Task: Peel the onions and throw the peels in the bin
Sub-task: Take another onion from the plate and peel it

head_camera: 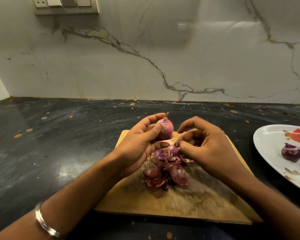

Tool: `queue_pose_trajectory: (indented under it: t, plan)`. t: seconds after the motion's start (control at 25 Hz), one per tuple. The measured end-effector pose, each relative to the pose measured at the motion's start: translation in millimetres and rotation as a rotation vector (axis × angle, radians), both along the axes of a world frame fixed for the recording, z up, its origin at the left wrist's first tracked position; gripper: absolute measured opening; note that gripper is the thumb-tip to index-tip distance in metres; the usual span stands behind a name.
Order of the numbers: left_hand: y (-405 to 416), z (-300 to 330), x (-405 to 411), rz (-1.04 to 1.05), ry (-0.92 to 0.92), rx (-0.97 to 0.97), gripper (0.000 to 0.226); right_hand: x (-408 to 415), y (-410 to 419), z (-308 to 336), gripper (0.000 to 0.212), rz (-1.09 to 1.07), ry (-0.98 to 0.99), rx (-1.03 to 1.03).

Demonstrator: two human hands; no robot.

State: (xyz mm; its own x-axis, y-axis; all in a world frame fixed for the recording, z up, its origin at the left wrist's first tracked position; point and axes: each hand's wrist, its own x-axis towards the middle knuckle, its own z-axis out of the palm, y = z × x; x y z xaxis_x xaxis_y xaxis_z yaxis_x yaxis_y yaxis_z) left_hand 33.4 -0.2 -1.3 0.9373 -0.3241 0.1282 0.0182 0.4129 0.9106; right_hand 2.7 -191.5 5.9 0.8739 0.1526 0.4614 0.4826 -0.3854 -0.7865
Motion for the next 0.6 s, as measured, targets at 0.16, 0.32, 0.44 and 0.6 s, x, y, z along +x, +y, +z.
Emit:
queue_pose_trajectory:
  t: [0.16,0.32,0.44,0.6]
  plan:
    - [1.3,0.1,0.5,0.010,0.001,0.012,0.042,2.5,0.2,1.1,0.005,-0.051,-0.064,-0.017]
    - [-1.2,-1.6,-2.6,-0.027,-0.029,0.047,0.046,5.0,-1.2,1.6,0.024,-0.005,0.062,0.197]
    - [-1.4,-2.2,-4.3,0.019,-0.072,0.159,0.053,5.5,2.7,-1.0,0.023,0.022,0.063,0.247]
    - [-0.1,-1.4,-4.3,-0.017,-0.074,0.120,0.049,7.6,1.9,-3.6,0.015,0.015,0.057,0.310]
